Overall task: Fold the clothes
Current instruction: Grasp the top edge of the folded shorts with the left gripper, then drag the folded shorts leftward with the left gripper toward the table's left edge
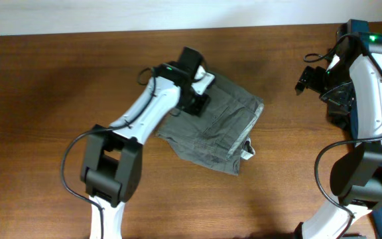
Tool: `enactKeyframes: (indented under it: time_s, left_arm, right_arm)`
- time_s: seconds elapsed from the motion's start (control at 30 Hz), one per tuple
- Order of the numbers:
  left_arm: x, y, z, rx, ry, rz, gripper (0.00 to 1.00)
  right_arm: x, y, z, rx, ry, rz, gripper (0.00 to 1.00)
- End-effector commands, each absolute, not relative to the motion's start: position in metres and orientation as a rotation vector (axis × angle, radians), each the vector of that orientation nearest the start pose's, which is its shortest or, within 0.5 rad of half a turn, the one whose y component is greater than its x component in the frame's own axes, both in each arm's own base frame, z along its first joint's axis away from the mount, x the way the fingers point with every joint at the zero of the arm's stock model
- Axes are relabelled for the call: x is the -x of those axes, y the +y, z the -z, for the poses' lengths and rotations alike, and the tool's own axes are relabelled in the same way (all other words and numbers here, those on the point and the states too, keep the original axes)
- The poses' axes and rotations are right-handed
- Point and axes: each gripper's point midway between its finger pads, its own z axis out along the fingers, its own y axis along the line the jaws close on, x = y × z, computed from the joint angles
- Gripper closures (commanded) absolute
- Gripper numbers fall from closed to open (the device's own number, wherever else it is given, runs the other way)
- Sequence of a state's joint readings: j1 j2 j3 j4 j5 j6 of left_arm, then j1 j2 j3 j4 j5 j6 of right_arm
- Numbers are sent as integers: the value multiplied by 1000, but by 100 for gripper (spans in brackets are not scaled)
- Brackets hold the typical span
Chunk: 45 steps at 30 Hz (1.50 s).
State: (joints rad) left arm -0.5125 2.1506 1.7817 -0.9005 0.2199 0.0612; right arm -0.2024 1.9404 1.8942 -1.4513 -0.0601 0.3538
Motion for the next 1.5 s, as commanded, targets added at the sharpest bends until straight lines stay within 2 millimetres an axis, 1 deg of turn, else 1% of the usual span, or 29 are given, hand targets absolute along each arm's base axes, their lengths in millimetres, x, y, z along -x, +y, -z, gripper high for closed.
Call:
enactKeyframes:
  time_s: [0.0, 0.03, 0.1, 0.13, 0.27, 0.37, 0.43, 0.57, 0.63, 0.67, 0.73, 0.8, 0.87, 0.97, 1.07, 1.17, 1.2, 1.27, 1.3, 1.33, 1.37, 1.4, 1.43, 1.47]
  left_arm:
    - [-403, -288, -70, -926, 2678, 367, 99]
    - [-407, -292, -65, -928, 2666, 371, 99]
    - [-411, -295, -56, -927, 2665, 371, 99]
    - [-414, -295, -47, -923, 2671, 369, 99]
    - [-421, -287, -16, -903, 2715, 358, 100]
    - [-426, -280, 3, -880, 2742, 351, 99]
    - [-432, -275, 7, -809, 2761, 356, 100]
    - [-453, -259, 4, -666, 2761, 365, 99]
    - [-462, -247, 3, -605, 2764, 364, 99]
    - [-469, -234, 3, -545, 2770, 363, 99]
    - [-477, -219, 5, -482, 2780, 367, 99]
    - [-482, -205, 10, -434, 2797, 422, 99]
    - [-484, -196, 14, -407, 2806, 436, 98]
    - [-488, -183, 17, -369, 2815, 428, 98]
    - [-496, -167, 16, -332, 2813, 367, 100]
    - [-508, -131, 10, -166, 2822, 255, 100]
    - [-514, -109, 5, -54, 2825, 225, 99]
    - [-519, -82, -1, 51, 2821, 216, 100]
    - [-523, -59, -5, 154, 2813, 194, 100]
    - [-525, -41, -7, 228, 2804, 170, 100]
    - [-528, -15, -10, 331, 2783, 141, 100]
    - [-530, 1, -14, 382, 2767, 138, 99]
    - [-531, 22, -18, 441, 2747, 130, 100]
    - [-531, 37, -22, 478, 2732, 124, 99]
  right_arm:
    - [-373, -69, -164, -830, 2959, -75, 1]
    - [-372, -69, -164, -831, 2962, -75, 1]
    - [-371, -69, -164, -832, 2968, -74, 1]
    - [-370, -69, -164, -833, 2969, -74, 1]
    - [-371, -69, -164, -832, 2968, -74, 1]
    - [-371, -69, -164, -832, 2968, -74, 1]
    - [-370, -69, -164, -833, 2969, -74, 1]
    - [-370, -69, -164, -833, 2969, -74, 1]
    - [-370, -69, -164, -833, 2972, -74, 1]
    - [-369, -69, -164, -834, 2972, -74, 1]
    - [-369, -69, -164, -834, 2972, -74, 1]
    - [-369, -69, -164, -834, 2972, -74, 1]
    - [-369, -69, -164, -834, 2972, -74, 1]
    - [-369, -69, -164, -834, 2972, -74, 1]
    - [-369, -68, -164, -834, 2975, -74, 1]
    - [-367, -68, -164, -837, 2981, -73, 1]
    - [-367, -68, -164, -837, 2982, -73, 1]
    - [-367, -68, -164, -837, 2982, -73, 1]
    - [-367, -68, -164, -837, 2982, -73, 1]
    - [-367, -68, -164, -837, 2982, -73, 1]
    - [-367, -68, -164, -837, 2982, -73, 1]
    - [-367, -68, -164, -837, 2982, -73, 1]
    - [-367, -68, -164, -836, 2982, -73, 1]
    - [-367, -68, -164, -837, 2981, -73, 1]
